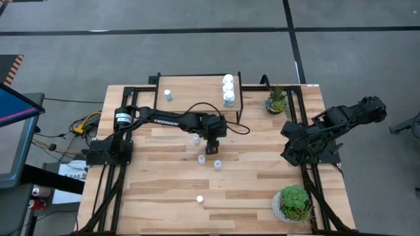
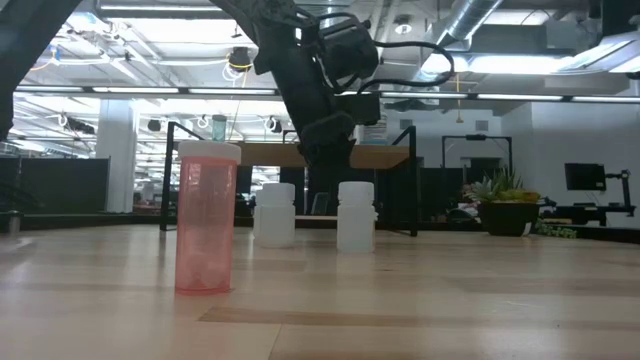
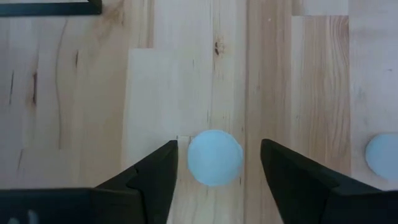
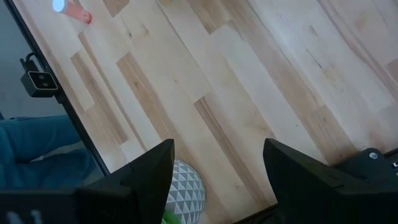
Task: Pick and place medicine bottles onto shelf by color
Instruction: Put the yellow pill bottle on the shelf
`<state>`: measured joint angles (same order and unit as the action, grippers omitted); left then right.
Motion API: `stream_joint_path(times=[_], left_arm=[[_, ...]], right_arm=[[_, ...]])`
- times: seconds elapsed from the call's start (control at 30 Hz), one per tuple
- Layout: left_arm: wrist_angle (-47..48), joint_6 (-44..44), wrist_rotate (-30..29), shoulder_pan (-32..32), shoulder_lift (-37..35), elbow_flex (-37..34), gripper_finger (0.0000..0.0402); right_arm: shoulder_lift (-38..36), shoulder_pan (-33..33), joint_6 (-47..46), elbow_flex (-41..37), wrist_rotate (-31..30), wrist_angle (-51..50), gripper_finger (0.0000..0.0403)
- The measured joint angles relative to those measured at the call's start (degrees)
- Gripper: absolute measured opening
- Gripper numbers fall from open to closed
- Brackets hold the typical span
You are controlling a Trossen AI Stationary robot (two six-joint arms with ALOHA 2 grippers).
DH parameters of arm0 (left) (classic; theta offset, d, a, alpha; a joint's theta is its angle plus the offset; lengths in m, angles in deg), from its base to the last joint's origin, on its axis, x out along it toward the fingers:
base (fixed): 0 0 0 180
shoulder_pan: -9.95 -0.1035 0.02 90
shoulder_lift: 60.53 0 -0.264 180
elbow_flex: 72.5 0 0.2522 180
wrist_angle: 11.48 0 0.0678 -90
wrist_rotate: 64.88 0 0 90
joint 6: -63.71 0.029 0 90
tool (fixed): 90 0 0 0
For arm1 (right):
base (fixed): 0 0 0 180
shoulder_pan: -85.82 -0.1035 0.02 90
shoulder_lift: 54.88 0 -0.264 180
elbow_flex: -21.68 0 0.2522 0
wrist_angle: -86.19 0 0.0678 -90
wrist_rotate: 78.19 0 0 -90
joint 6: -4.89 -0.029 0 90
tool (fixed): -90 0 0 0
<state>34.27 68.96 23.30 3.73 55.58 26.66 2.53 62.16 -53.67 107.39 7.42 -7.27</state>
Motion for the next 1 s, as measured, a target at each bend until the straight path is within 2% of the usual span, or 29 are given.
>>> stream_joint_path(times=[0.27, 0.4, 0.57, 0.7, 1.0], left_arm=[[-0.02, 0.26, 0.04, 0.06, 0.02, 0.00, 0.0110], [-0.14, -0.67, 0.04, 0.06, 0.02, 0.02, 0.0076], [4.54, -2.76, 2.12, 0.09, -0.99, 2.94, 0.0080], [13.16, -2.89, 2.95, 0.35, -3.06, 8.23, 0.0094], [28.86, 0.11, 2.93, -0.40, -10.78, 19.02, 0.0083]], right_arm=[[0.00, 0.00, 0.04, 0.00, 0.04, -0.01, 0.0270], [0.00, 0.00, 0.04, 0.00, 0.04, -0.01, 0.0270], [0.00, 0.00, 0.04, 0.00, 0.06, 0.00, 0.0270], [0.00, 0.00, 0.04, 0.00, 0.08, -0.02, 0.0270], [-0.02, 0.00, 0.04, 0.00, 0.07, -0.01, 0.0270]])
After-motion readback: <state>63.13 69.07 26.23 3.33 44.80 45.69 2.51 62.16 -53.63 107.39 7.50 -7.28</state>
